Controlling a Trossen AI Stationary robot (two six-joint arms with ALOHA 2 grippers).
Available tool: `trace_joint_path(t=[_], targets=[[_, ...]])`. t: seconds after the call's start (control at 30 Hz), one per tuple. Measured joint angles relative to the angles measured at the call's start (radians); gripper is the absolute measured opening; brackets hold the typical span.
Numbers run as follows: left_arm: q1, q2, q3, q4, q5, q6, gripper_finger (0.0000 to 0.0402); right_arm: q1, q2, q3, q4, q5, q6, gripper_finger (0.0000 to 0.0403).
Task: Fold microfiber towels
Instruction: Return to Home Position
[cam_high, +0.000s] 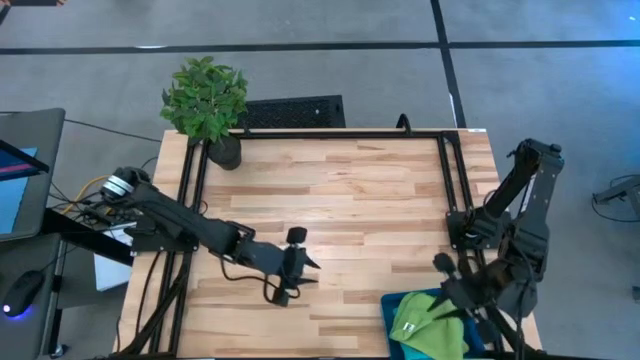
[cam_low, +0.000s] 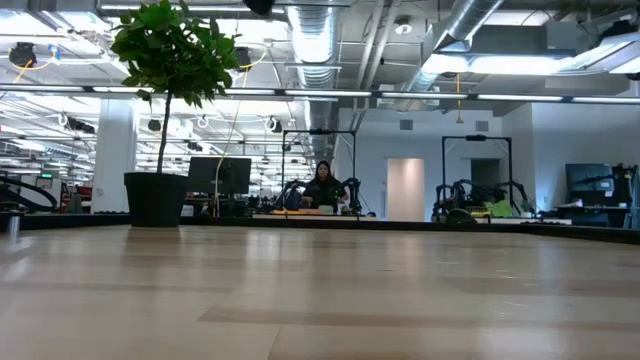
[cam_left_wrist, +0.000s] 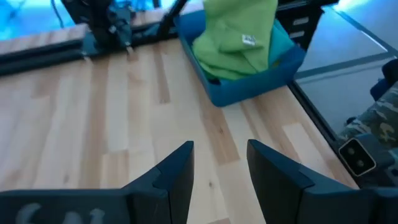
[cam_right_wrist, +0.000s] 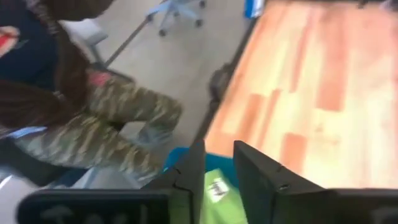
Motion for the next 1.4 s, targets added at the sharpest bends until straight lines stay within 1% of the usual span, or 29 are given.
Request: trace_joint_path(t=[0.07, 0.13, 0.23, 0.3, 0.33, 0.43, 0.53, 0.63, 0.73, 0.8, 0.9, 1.0, 1.07, 1.23, 1.4], targets=[[0.007, -0.041, -0.008, -0.021, -0.01, 0.005, 0.0142, -0.006, -0.011, 0.0, -0.021, 0.045, -0.014, 0.0094], [0.014, -0.091, -0.046, -0.016, -0.01, 0.008, 0.0142, -0.009, -0.012, 0.0, -0.043, 0.088, -0.042, 0.007], [0.019, -0.178, -0.147, 0.028, -0.009, 0.007, 0.0142, -0.009, -0.013, 0.0, -0.076, 0.158, -0.054, 0.003], [0.019, -0.243, -0.228, 0.099, -0.015, 0.003, 0.0142, -0.015, -0.013, 0.0, -0.1, 0.184, -0.054, 0.001], [0.019, -0.284, -0.273, 0.133, -0.016, -0.001, 0.0142, -0.017, -0.013, 0.0, -0.1, 0.19, -0.055, 0.0009], [0.02, -0.401, -0.404, 0.246, -0.02, -0.005, 0.0142, -0.024, -0.017, 0.0, -0.099, 0.193, -0.077, 0.002], [0.02, -0.524, -0.524, 0.325, -0.051, -0.008, 0.0142, -0.038, -0.036, 0.0, -0.099, 0.197, -0.11, 0.0025], [0.02, -0.65, -0.631, 0.37, -0.089, -0.001, 0.0142, -0.063, -0.062, 0.0, -0.106, 0.198, -0.139, 0.0015], [0.023, -0.761, -0.716, 0.377, -0.097, 0.0, 0.0142, -0.082, -0.099, -0.001, -0.114, 0.202, -0.157, 0.0006], [0.023, -0.815, -0.757, 0.383, -0.098, 0.0, 0.0142, -0.093, -0.127, -0.021, -0.095, 0.202, -0.173, 0.0006], [0.025, -0.893, -0.807, 0.367, -0.141, 0.004, 0.0142, -0.101, -0.182, -0.079, -0.049, 0.201, -0.18, 0.0014], [0.026, -0.97, -0.86, 0.363, -0.221, 0.003, 0.0142, -0.111, -0.242, -0.161, 0.022, 0.2, -0.179, 0.0017], [0.027, -1.022, -0.903, 0.373, -0.24, 0.013, 0.0142, -0.116, -0.283, -0.217, 0.074, 0.2, -0.18, 0.0015], [0.027, -1.185, -0.998, 0.391, -0.243, 0.031, 0.0142, -0.112, -0.386, -0.354, 0.192, 0.199, -0.209, 0.001], [0.027, -1.363, -1.078, 0.386, -0.242, 0.054, 0.0142, -0.115, -0.49, -0.463, 0.293, 0.201, -0.255, 0.0017]])
